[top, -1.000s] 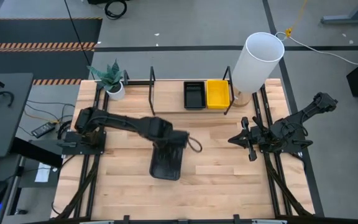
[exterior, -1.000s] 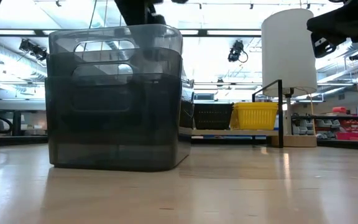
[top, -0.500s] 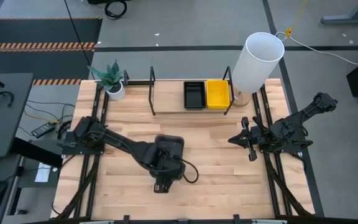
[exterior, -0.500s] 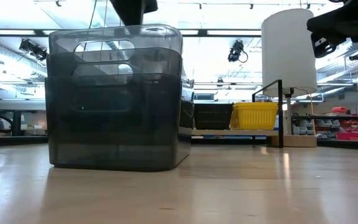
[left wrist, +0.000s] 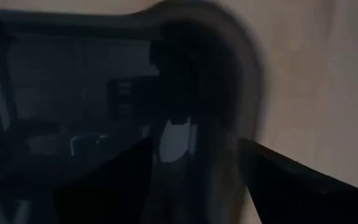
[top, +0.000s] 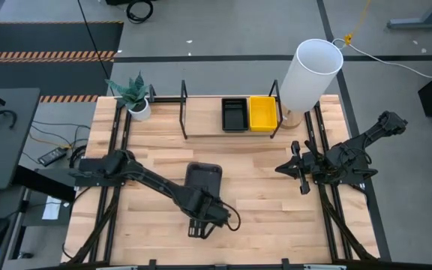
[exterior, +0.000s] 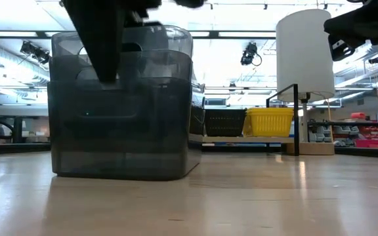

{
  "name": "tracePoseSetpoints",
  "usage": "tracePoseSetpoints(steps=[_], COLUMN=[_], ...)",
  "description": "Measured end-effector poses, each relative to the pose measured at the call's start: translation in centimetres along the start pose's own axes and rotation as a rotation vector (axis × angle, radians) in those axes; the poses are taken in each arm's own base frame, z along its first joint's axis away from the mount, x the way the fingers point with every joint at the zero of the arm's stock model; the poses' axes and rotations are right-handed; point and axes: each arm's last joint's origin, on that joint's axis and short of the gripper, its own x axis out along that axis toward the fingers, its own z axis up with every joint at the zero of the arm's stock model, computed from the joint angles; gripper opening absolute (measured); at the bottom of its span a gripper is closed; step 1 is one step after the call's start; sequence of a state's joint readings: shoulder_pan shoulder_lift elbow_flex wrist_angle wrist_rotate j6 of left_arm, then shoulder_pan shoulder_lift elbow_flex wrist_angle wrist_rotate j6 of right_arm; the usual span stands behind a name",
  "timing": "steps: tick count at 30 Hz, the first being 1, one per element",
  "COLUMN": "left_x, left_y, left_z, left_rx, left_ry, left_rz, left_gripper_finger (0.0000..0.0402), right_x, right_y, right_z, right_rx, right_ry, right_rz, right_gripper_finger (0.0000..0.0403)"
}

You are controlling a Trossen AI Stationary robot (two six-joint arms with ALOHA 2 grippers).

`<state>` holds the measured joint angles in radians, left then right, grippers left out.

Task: Stack baskets on shelf by color
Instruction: Put the stacked gray bins on the shelf

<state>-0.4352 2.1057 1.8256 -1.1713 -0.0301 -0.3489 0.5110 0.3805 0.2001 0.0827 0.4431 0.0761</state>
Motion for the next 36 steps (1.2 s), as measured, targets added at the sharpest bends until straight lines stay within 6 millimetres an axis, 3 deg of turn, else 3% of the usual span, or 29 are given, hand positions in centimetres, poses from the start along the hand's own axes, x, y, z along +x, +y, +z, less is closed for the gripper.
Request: tracePoseSetpoints(steps=[6, 12, 22, 29, 36], left_x=[2.2, 2.9, 2.9, 2.1, -1.3], left_y=[-0.1, -0.1, 0.0, 0.4, 2.2], left_z=[0.1, 0.1, 0.1, -0.1, -0.6], left_rx=[0.008, 0.009, 0.018, 0.025, -0.013], left_ry=[0.061, 0.089, 0.081, 0.081, 0.02], left_rz=[0.043, 0.054, 0.09, 0.105, 0.17], left_gripper_finger=[0.0211, 0.0163, 0.0016, 0.0015, 0.0014], right_x=[0.0, 0.0, 0.0, 0.0, 0.0], right_y=[0.0, 0.0, 0.0, 0.0, 0.0], right_z=[0.0, 0.0, 0.0, 0.0, 0.0], right_rx=[0.0, 0.0, -0.001, -0.001, -0.001], right_ry=[0.001, 0.001, 0.001, 0.001, 0.001], right_rz=[0.0, 0.0, 0.0, 0.0, 0.0], right_gripper_finger=[0.0023, 0.0023, 0.0023, 0.0023, 0.0023])
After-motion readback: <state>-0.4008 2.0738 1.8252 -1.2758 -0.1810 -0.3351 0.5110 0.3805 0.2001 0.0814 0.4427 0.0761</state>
